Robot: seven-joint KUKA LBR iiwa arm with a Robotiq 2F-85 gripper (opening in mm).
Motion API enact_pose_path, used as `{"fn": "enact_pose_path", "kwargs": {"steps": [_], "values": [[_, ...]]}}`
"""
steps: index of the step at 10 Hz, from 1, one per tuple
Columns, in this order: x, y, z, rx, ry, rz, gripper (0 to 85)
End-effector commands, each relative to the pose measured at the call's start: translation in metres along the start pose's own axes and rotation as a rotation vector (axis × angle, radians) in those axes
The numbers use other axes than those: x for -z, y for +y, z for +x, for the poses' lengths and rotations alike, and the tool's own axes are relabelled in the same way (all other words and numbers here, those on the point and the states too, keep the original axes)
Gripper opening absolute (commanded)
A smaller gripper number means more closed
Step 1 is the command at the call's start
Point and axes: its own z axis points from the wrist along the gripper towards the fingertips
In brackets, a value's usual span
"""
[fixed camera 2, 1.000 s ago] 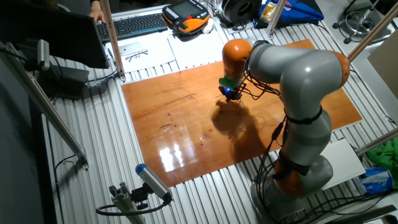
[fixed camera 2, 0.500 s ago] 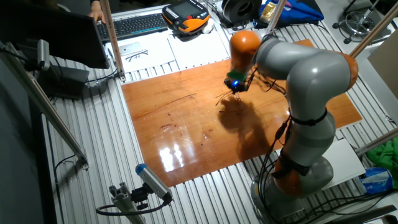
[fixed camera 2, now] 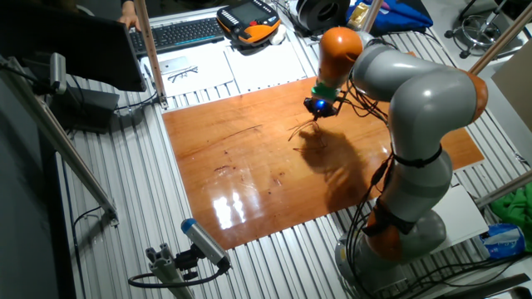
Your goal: Unfold the leg of the glasses (with one hand)
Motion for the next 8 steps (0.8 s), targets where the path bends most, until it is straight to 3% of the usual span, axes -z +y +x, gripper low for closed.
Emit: {"fn": "enact_pose_path", "kwargs": {"steps": [1, 2, 4, 6, 8], "values": [[0.006, -0.003, -0.007, 0.038, 0.001, -0.002, 0.0], [0.008, -0.005, -0.011, 0.067, 0.002, -0.009, 0.0], [0.011, -0.009, -0.013, 0.122, -0.011, 0.012, 0.0], [0.013, -0.012, -0.010, 0.235, -0.059, 0.051, 0.0], [0.015, -0.014, -0.009, 0.351, -0.100, 0.042, 0.0]]}}
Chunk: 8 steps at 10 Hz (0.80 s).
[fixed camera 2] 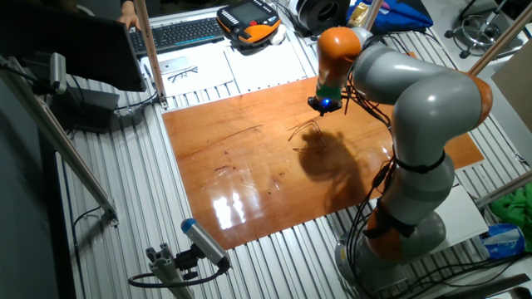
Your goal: Unfold the leg of the glasses (with one hand)
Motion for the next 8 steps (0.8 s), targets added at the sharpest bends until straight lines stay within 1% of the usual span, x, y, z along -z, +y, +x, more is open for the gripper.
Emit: {"fn": "enact_pose_path", "kwargs": {"steps": [1, 2, 3, 4, 5, 6, 8], "values": [[0.0005, -0.0014, -0.0011, 0.153, -0.022, -0.011, 0.0], [0.0010, -0.0032, -0.0028, 0.204, -0.024, -0.011, 0.0], [0.0018, -0.0052, -0.0045, 0.272, -0.022, -0.003, 0.0], [0.0021, -0.0060, -0.0050, 0.302, -0.018, -0.014, 0.0], [0.0026, -0.0068, -0.0053, 0.311, 0.005, -0.049, 0.0], [0.0037, -0.0070, -0.0045, 0.316, 0.027, -0.070, 0.0], [0.0085, -0.0076, -0.0007, 0.336, 0.028, -0.077, 0.0]]}}
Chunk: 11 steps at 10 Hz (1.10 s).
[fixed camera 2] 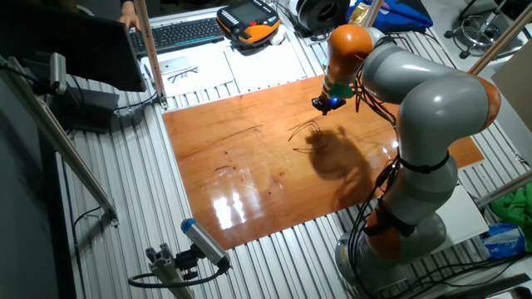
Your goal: Unfold the leg of the glasses (with one hand)
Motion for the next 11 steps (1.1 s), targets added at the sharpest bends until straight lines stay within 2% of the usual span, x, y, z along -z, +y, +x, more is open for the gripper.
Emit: {"fn": "enact_pose_path", "kwargs": {"steps": [1, 7, 9, 11], "values": [[0.002, -0.001, 0.000, 0.058, 0.005, -0.007, 0.0], [0.010, -0.004, 0.002, 0.073, -0.012, -0.008, 0.0], [0.013, -0.005, 0.001, 0.097, -0.034, 0.007, 0.0], [0.014, -0.006, 0.001, 0.114, -0.042, 0.015, 0.0]]}}
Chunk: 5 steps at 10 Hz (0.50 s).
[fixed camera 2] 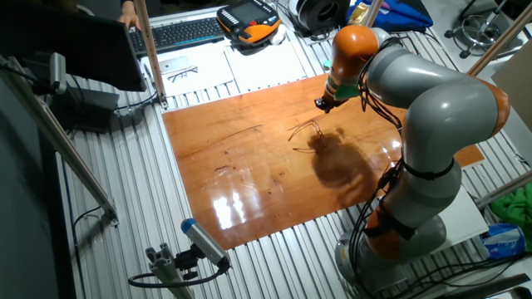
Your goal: Unfold the leg of the glasses (with one hand)
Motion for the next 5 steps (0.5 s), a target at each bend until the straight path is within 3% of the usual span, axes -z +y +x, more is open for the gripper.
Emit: {"fn": "enact_pose_path", "kwargs": {"steps": [1, 5], "values": [[0.0010, -0.0002, -0.0001, 0.009, -0.003, 0.001, 0.0], [0.0016, -0.0012, -0.0034, 0.049, -0.002, 0.006, 0.0]]}}
